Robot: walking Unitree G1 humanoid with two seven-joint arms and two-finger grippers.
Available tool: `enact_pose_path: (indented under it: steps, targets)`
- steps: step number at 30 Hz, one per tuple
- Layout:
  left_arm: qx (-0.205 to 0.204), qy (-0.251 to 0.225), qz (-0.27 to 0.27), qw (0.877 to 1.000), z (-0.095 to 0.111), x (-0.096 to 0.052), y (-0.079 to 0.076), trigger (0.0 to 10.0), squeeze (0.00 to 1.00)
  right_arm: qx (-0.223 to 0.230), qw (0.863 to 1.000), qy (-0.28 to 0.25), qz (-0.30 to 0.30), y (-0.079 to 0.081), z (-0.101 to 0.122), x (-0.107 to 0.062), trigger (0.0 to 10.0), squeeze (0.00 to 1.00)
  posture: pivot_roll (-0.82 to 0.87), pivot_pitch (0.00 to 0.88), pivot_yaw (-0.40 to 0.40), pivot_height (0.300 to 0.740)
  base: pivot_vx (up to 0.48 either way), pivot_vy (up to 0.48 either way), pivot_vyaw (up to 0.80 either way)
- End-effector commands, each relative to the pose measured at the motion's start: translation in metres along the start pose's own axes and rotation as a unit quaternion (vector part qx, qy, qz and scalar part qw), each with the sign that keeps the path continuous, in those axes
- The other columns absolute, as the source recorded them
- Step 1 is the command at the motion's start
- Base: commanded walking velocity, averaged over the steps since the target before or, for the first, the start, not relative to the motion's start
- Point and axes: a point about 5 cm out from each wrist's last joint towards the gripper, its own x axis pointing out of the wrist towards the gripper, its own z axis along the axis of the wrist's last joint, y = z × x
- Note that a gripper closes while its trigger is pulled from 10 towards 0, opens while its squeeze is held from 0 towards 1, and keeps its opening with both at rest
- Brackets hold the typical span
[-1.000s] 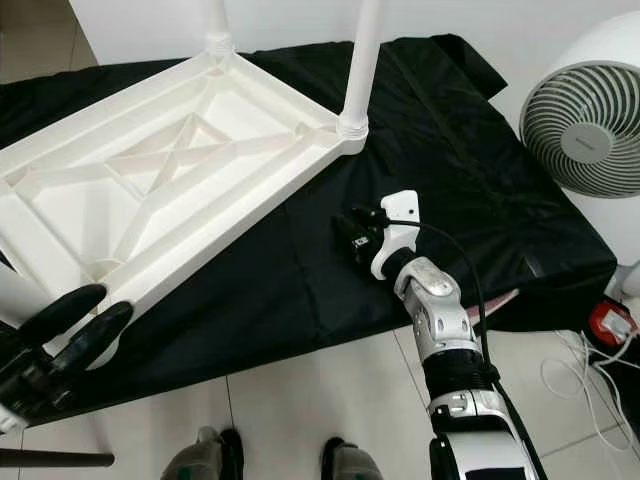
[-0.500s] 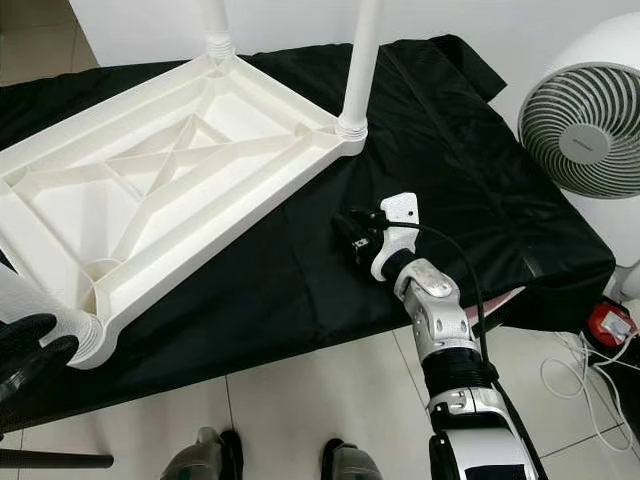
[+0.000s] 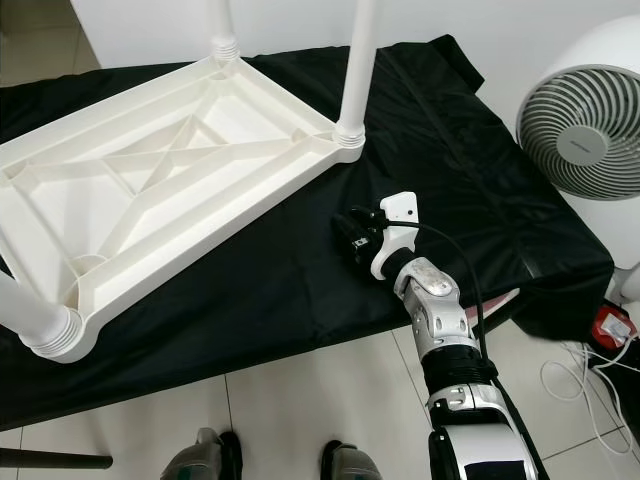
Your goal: Building children table
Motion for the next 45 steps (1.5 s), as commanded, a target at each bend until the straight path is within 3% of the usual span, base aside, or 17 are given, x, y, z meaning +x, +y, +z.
enact_pose_path:
  steps: [1, 4, 9, 11, 12, 13, 15, 21, 24, 25, 26, 31, 35, 39, 41, 43, 45]
  targets:
    - [0.017, 0.011, 0.049, 0.999, -0.002, -0.003, 0.01, 10.0, 0.0, -0.005, 1.0, 0.002, 0.003, 0.0, -0.002, 0.0, 10.0, 0.0, 0.12, 0.165, -0.018, 0.74, 0.0, 0.0, 0.0]
    - [0.027, 0.009, 0.061, 0.998, -0.003, 0.0, 0.014, 10.0, 0.0, -0.006, 1.0, 0.002, 0.003, 0.001, -0.002, 0.001, 10.0, 0.0, 0.12, 0.165, -0.018, 0.74, 0.0, 0.0, 0.0]
    - [0.049, -0.02, 0.111, 0.992, -0.007, 0.038, 0.015, 10.0, 0.0, -0.006, 1.0, -0.002, 0.002, 0.0, 0.0, 0.001, 10.0, 0.0, 0.1, 0.159, -0.017, 0.74, 0.0, 0.0, 0.0]
    - [0.049, -0.02, 0.111, 0.992, -0.007, 0.038, 0.015, 10.0, 0.0, -0.006, 1.0, -0.002, 0.002, 0.0, 0.0, 0.001, 10.0, 0.0, 0.1, 0.159, -0.017, 0.74, 0.0, 0.0, 0.0]
    - [0.042, -0.043, 0.1, 0.993, -0.006, 0.06, 0.003, 10.0, 0.0, -0.006, 1.0, -0.004, 0.002, 0.001, 0.0, 0.001, 10.0, 0.0, 0.1, 0.156, -0.016, 0.74, 0.0, 0.0, 0.0]
    - [0.042, -0.043, 0.1, 0.993, -0.006, 0.06, 0.003, 10.0, 0.0, -0.006, 1.0, -0.004, 0.002, 0.001, 0.0, 0.001, 10.0, 0.0, 0.1, 0.156, -0.016, 0.74, 0.0, 0.0, 0.0]
    - [0.038, -0.052, 0.07, 0.996, -0.005, 0.075, -0.011, 10.0, 0.0, -0.006, 1.0, -0.004, 0.001, 0.001, 0.0, 0.001, 10.0, 0.0, 0.09, 0.154, -0.013, 0.74, 0.0, 0.0, 0.0]
    - [0.034, -0.061, 0.024, 0.997, -0.002, 0.088, -0.03, 10.0, 0.0, -0.005, 1.0, -0.003, -0.004, 0.0, -0.001, 0.0, 10.0, 0.0, 0.08, 0.153, -0.01, 0.74, 0.0, 0.0, 0.0]
    - [0.021, -0.069, -0.027, 0.997, 0.002, 0.106, -0.053, 10.0, 0.0, 0.001, 1.0, -0.004, -0.017, 0.001, -0.001, 0.002, 10.0, 0.0, 0.08, 0.147, -0.002, 0.74, 0.0, 0.0, 0.0]
    - [0.021, -0.069, -0.027, 0.997, 0.002, 0.106, -0.053, 10.0, 0.0, 0.001, 1.0, -0.004, -0.017, 0.001, -0.001, 0.002, 10.0, 0.0, 0.08, 0.147, -0.002, 0.74, 0.0, 0.0, 0.0]
    - [0.015, -0.076, -0.051, 0.996, 0.004, 0.117, -0.068, 10.0, 0.0, 0.004, 1.0, -0.005, -0.02, 0.002, -0.001, 0.004, 10.0, 0.0, 0.08, 0.147, -0.002, 0.74, 0.0, 0.0, 0.0]
    - [0.014, -0.088, -0.058, 0.994, 0.007, 0.124, -0.076, 10.0, 0.0, 0.005, 1.0, -0.006, -0.021, 0.003, -0.001, 0.005, 10.0, 0.0, 0.08, 0.147, -0.002, 0.74, 0.0, 0.0, 0.0]
    - [-0.01, -0.109, -0.094, 0.99, 0.014, 0.14, -0.098, 10.0, 0.0, 0.008, 0.999, -0.01, -0.045, 0.0, 0.0, 0.007, 10.0, 0.0, 0.07, 0.141, 0.012, 0.74, 0.0, 0.0, 0.0]
    - [-0.004, -0.103, -0.095, 0.99, 0.013, 0.144, -0.096, 10.0, 0.0, 0.008, 0.997, -0.01, -0.076, -0.006, 0.001, 0.007, 10.0, 0.0, 0.07, 0.141, 0.014, 0.74, 0.0, 0.0, 0.0]
    - [0.015, -0.08, -0.074, 0.994, 0.007, 0.144, -0.08, 10.0, 0.0, 0.01, 0.993, -0.008, -0.118, -0.013, 0.001, 0.008, 10.0, 0.0, 0.07, 0.147, 0.015, 0.74, 0.0, 0.0, 0.0]
    - [0.015, -0.08, -0.074, 0.994, 0.007, 0.144, -0.08, 10.0, 0.0, 0.01, 0.993, -0.008, -0.118, -0.013, 0.001, 0.008, 10.0, 0.0, 0.07, 0.147, 0.015, 0.74, 0.0, 0.0, 0.0]
    - [0.029, -0.068, -0.06, 0.995, 0.006, 0.142, -0.066, 10.0, 0.0, 0.014, 0.986, -0.005, -0.164, -0.019, 0.001, 0.011, 10.0, 0.0, 0.06, 0.152, 0.026, 0.74, 0.0, 0.0, 0.0]
